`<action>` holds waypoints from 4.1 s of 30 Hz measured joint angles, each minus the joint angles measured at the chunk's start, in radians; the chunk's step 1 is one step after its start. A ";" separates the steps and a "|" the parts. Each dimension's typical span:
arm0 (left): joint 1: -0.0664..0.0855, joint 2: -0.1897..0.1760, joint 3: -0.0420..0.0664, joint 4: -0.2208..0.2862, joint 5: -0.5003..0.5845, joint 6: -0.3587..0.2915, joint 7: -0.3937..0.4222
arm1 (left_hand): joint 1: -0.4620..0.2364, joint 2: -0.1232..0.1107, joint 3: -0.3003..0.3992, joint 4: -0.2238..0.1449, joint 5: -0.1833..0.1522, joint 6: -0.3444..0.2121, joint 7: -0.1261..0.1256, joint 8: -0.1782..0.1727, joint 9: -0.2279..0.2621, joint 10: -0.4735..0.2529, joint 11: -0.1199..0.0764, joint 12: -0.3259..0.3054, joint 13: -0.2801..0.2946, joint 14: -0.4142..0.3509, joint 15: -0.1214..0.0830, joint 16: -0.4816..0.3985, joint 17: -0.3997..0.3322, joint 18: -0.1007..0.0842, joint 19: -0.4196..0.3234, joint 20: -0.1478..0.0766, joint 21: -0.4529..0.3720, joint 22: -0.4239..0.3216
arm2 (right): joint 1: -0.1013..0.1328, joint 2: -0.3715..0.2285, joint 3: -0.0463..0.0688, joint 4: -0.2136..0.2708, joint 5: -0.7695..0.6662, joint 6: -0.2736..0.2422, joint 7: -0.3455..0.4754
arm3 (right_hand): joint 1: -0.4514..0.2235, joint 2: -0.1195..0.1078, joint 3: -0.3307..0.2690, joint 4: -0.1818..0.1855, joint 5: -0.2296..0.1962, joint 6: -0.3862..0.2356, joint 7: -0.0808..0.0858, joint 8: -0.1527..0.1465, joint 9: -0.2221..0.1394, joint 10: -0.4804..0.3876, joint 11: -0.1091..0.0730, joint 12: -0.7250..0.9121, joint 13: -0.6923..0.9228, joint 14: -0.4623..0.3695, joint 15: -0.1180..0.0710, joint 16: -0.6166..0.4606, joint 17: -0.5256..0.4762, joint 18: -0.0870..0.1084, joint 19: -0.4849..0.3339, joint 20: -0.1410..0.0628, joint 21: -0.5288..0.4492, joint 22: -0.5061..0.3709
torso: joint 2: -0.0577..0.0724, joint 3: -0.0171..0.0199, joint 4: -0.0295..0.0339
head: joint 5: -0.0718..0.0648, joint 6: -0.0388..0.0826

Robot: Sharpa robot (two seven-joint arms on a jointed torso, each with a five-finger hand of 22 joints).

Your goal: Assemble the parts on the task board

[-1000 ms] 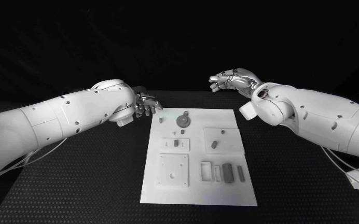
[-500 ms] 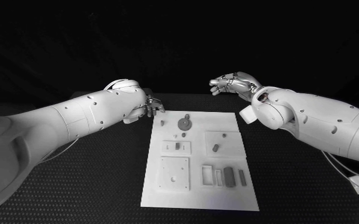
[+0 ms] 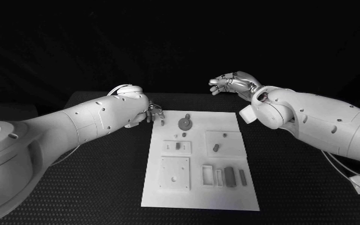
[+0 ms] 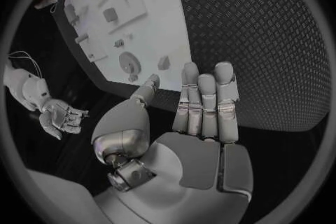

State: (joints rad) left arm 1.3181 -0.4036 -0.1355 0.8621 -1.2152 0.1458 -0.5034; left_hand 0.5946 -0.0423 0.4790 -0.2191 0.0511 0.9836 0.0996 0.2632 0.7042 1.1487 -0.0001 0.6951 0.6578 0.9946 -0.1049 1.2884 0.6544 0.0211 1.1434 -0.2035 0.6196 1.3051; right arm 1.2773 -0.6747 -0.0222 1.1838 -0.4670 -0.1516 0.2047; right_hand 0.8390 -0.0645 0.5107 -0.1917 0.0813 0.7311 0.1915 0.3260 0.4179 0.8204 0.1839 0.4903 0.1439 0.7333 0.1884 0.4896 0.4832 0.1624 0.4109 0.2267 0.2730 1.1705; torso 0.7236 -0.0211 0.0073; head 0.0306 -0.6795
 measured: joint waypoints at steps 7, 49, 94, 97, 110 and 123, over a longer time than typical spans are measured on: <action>-0.003 0.008 0.000 -0.010 -0.002 0.000 0.012 | 0.000 0.000 0.002 0.004 0.000 -0.002 -0.001 0.000 0.000 0.000 0.000 0.000 0.001 0.000 0.000 0.000 0.000 0.000 0.000 0.000 0.000 0.003 | 0.000 0.005 0.000 -0.001 0.000 0.000 0.000 | 0.000 0.000 0.000 0.000 0.000 0.000 0.000 0.000 0.000 0.000 0.000 0.000 0.000 0.000 0.000 0.000 0.001 0.000 0.000 0.000 0.000 0.001 | -0.001 0.0001 0.0004 | -0.003 -0.004; -0.037 0.033 0.001 -0.026 0.015 -0.015 0.046 | 0.062 0.125 0.011 -0.034 0.000 -0.008 -0.002 0.008 0.000 0.000 0.000 0.009 0.005 -0.003 0.003 0.013 -0.008 0.000 0.000 0.000 0.001 0.003 | -0.001 0.011 0.000 -0.002 0.000 0.003 0.001 | 0.000 0.000 -0.003 0.003 0.000 0.000 0.000 0.005 -0.003 0.000 0.000 0.000 -0.003 0.000 0.000 -0.004 0.004 0.000 0.000 0.000 -0.004 0.003 | -0.002 0.0012 0.0013 | -0.014 -0.011; -0.037 -0.023 0.004 0.035 0.037 -0.062 0.056 | 0.262 0.115 0.130 -0.061 0.000 0.067 -0.038 0.082 0.011 0.050 -0.043 0.051 0.013 0.026 -0.014 0.063 -0.005 -0.001 0.040 -0.015 0.054 0.002 | -0.002 0.011 0.000 -0.003 0.000 0.008 0.000 | 0.000 0.000 -0.006 0.006 0.000 -0.002 0.002 0.005 -0.008 0.000 0.000 0.000 -0.008 -0.001 -0.001 -0.010 0.010 0.000 -0.004 0.004 -0.012 0.008 | -0.002 0.0005 0.0014 | -0.015 -0.023; -0.037 -0.055 0.004 0.086 0.058 -0.083 0.053 | 0.262 0.115 0.127 -0.058 0.000 0.070 -0.041 0.082 0.011 0.055 -0.047 0.054 0.014 0.031 -0.016 0.067 -0.003 -0.002 0.046 -0.020 0.059 0.002 | -0.002 0.009 0.000 -0.003 0.000 0.009 0.000 | 0.000 0.000 -0.006 0.006 0.000 -0.002 0.002 0.005 -0.009 0.000 0.000 0.000 -0.008 -0.001 -0.001 -0.012 0.010 0.000 -0.004 0.004 -0.012 0.008 | -0.002 0.0006 0.0024 | -0.017 -0.022; -0.030 -0.155 0.005 0.296 0.129 -0.223 0.032 | 0.262 0.115 0.125 -0.057 0.000 0.070 -0.041 0.083 0.011 0.058 -0.051 0.054 0.017 0.035 -0.017 0.067 -0.002 -0.002 0.047 -0.018 0.063 0.003 | -0.002 0.001 0.000 -0.004 0.000 0.009 0.000 | 0.000 0.000 -0.006 0.006 0.000 -0.002 0.002 0.009 -0.009 0.000 0.000 0.000 -0.009 -0.001 -0.001 -0.012 0.010 0.000 -0.004 0.004 -0.016 0.009 | -0.004 0.0005 0.0040 | -0.020 -0.030; -0.033 -0.217 -0.018 0.456 0.148 -0.296 0.008 | 0.262 0.115 0.121 -0.056 0.049 0.076 -0.046 0.083 0.011 0.065 -0.050 0.058 0.017 0.040 -0.018 0.067 -0.002 -0.002 0.054 -0.022 0.070 0.003 | -0.002 -0.005 0.000 -0.007 0.000 0.009 -0.001 | 0.000 0.000 -0.006 0.006 0.000 -0.002 0.002 0.008 -0.010 0.000 0.000 0.000 -0.010 -0.001 -0.001 -0.012 0.013 0.000 -0.004 0.004 -0.016 0.010 | -0.003 0.0019 0.0026 | -0.017 -0.036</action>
State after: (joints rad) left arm 1.2848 -0.6206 -0.1540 1.3179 -1.0672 -0.1497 -0.4951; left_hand 0.8569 0.0726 0.6004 -0.2747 0.0996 1.0592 0.0531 0.3458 0.7152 1.2136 -0.0503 0.7535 0.6747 1.0346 -0.1232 1.3552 0.6523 0.0193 1.1976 -0.2252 0.6899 1.3080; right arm 1.2756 -0.6794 -0.0222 1.1770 -0.4674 -0.1429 0.2035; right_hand 0.8390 -0.0645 0.5052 -0.1861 0.0813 0.7290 0.1936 0.3345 0.4075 0.8203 0.1839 0.4904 0.1339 0.7327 0.1878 0.4780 0.4959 0.1625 0.4072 0.2304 0.2574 1.1804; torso 0.7204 -0.0192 0.0099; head 0.0137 -0.7151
